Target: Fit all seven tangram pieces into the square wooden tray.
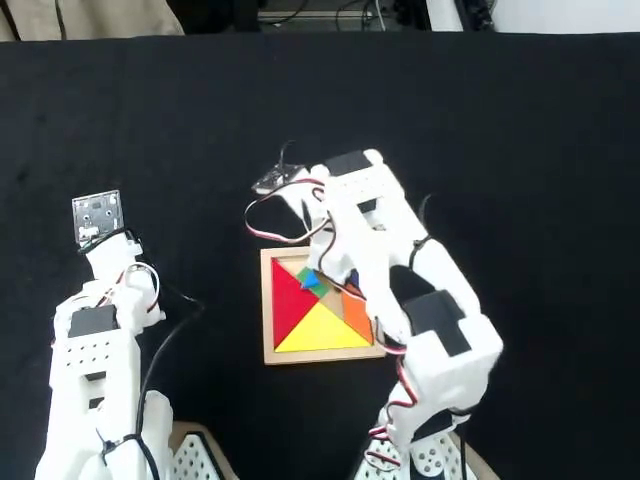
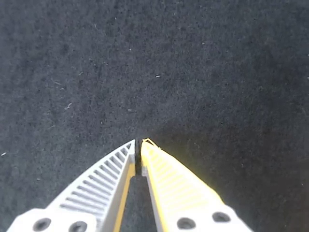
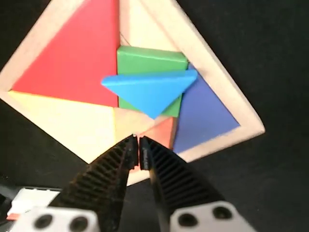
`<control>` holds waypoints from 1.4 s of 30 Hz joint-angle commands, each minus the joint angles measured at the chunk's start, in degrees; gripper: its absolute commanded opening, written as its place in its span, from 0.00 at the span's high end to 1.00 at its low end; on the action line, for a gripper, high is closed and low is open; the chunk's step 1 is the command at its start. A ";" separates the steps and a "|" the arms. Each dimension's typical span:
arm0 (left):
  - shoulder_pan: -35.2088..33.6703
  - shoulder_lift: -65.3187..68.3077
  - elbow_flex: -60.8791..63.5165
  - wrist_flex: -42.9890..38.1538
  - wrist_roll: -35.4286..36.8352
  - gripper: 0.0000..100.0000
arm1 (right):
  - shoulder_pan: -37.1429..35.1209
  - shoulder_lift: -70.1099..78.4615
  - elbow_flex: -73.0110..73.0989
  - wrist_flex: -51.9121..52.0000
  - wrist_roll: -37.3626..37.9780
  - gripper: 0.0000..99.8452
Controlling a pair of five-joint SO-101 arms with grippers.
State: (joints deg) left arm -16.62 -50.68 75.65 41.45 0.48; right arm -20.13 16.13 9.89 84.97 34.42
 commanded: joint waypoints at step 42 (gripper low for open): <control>4.53 -0.97 0.75 -0.88 0.26 0.97 | -4.48 19.47 -35.03 0.97 -1.93 0.99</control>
State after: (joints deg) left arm -12.84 -50.68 76.70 41.45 0.48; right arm -26.73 35.56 -20.26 84.35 32.75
